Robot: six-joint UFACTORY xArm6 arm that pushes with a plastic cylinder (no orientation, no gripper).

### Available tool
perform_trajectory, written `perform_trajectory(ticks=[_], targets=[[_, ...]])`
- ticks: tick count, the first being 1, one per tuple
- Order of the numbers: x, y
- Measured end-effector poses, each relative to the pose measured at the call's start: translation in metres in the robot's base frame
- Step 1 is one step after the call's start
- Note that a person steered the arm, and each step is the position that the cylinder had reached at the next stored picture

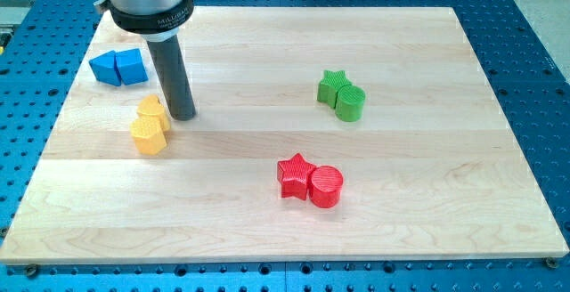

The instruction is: Move your arm away from the heart

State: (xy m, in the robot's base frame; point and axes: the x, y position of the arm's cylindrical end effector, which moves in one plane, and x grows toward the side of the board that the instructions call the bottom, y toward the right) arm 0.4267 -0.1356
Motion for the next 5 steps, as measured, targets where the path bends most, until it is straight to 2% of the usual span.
perform_trajectory(ticks=[3, 5], targets=[[0.0, 0.001], [0.015, 0.037]])
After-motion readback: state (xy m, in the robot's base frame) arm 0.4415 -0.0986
